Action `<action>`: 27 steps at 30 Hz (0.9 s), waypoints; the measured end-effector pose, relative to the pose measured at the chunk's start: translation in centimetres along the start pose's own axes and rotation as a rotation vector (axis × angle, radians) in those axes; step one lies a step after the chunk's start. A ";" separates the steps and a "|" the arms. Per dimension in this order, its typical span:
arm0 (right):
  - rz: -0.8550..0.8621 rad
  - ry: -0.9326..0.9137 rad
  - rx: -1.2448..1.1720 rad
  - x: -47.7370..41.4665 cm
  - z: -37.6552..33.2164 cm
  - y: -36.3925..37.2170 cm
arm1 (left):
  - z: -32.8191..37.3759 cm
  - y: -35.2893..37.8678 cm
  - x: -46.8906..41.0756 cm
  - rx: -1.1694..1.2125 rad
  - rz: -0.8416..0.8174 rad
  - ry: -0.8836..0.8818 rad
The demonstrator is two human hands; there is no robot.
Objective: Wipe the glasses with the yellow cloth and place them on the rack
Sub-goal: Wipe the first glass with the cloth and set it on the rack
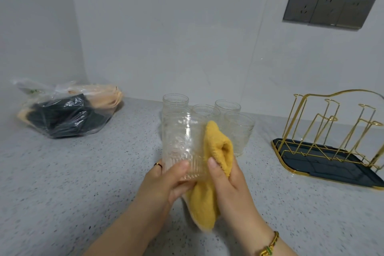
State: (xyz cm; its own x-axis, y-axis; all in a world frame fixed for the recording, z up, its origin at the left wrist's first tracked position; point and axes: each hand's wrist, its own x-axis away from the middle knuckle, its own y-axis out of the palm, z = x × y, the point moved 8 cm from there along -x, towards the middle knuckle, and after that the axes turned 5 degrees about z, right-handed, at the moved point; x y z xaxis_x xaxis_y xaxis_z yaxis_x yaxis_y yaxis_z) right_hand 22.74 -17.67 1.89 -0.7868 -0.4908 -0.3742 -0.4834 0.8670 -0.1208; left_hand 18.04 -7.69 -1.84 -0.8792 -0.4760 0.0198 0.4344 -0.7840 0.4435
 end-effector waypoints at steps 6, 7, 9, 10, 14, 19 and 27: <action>-0.049 -0.233 0.248 1.1 -1.7 2.2 | 0.9 -1.1 -0.7 -0.022 0.035 0.031; -0.006 -0.265 0.266 1.0 -2.1 1.7 | 0.8 -0.6 -0.4 -0.041 0.001 0.031; 0.108 -0.273 0.221 0.7 -3.0 0.1 | 0.2 0.3 0.1 -0.084 -0.050 0.016; 0.148 -0.263 0.172 0.5 -3.3 -0.6 | -0.1 0.5 0.2 -0.091 -0.068 0.013; 0.075 -0.120 0.059 -0.1 -1.4 -1.0 | 0.3 0.7 0.2 -0.005 -0.076 0.040; -0.057 -0.159 0.171 0.8 -1.2 1.7 | 1.1 -0.6 -0.7 -0.021 -0.005 0.080; 0.131 -0.224 0.094 -0.2 -2.8 -1.4 | -0.3 0.3 0.2 -0.144 -0.094 0.018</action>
State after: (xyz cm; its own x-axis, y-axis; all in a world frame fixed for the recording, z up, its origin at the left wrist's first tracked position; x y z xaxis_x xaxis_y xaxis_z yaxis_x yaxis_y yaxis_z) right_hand 22.47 -19.04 4.69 -0.7305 -0.3521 -0.5852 -0.3375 0.9310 -0.1388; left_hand 18.03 -8.13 -1.96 -0.9143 -0.4038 -0.0323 0.3749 -0.8737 0.3100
